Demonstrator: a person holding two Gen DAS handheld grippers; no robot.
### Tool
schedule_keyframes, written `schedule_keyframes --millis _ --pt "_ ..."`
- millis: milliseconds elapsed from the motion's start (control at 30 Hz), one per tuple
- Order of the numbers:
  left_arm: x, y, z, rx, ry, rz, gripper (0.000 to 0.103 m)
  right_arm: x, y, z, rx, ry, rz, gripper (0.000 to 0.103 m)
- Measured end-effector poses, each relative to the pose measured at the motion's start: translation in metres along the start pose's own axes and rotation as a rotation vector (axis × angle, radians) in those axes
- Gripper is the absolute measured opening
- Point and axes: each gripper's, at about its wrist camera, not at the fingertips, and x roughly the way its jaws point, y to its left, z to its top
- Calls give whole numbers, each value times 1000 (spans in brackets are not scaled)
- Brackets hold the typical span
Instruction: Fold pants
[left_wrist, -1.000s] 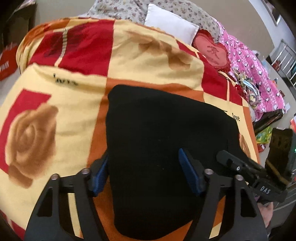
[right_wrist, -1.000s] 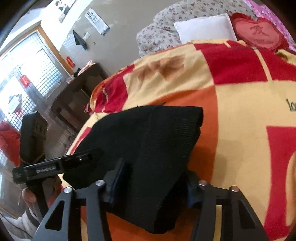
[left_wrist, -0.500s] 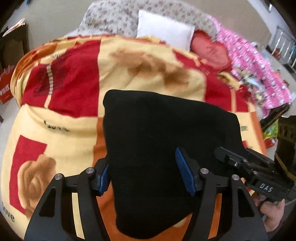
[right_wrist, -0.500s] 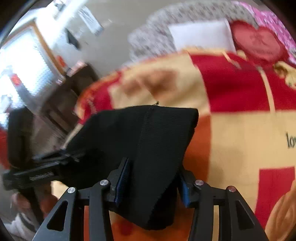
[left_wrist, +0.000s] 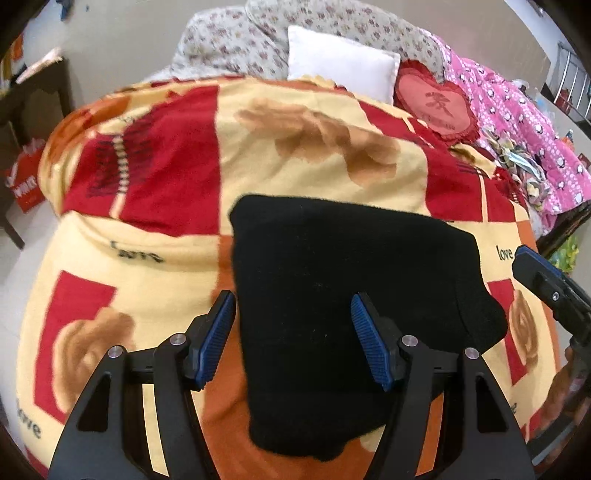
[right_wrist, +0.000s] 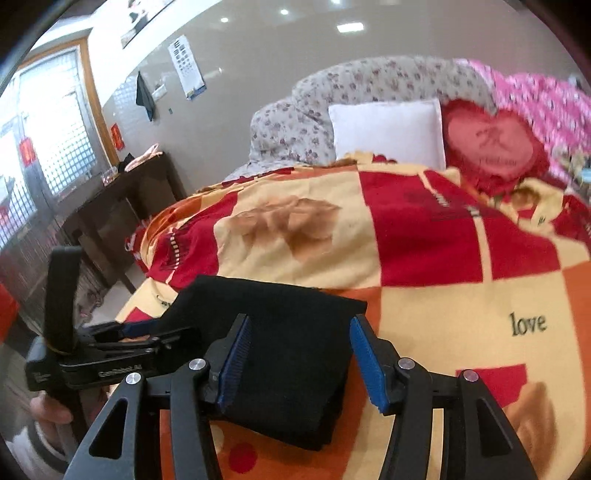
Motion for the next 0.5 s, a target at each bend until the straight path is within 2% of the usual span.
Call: schedule_keyframes --millis 100,233,400,500 --pt "-14 -4 -3 15 -34 24 65 -3 10 -4 -25 9 -28 54" --pt "-29 -9 -8 30 -69 75 65 -11 23 -10 -37 -26 -22 54" --pt "-44 -10 -20 13 -93 90 65 -19 40 -14 -89 -31 -55 54" --pt "-53 -11 -26 11 -116 110 65 -22 44 -17 -82 -32 -31 54"
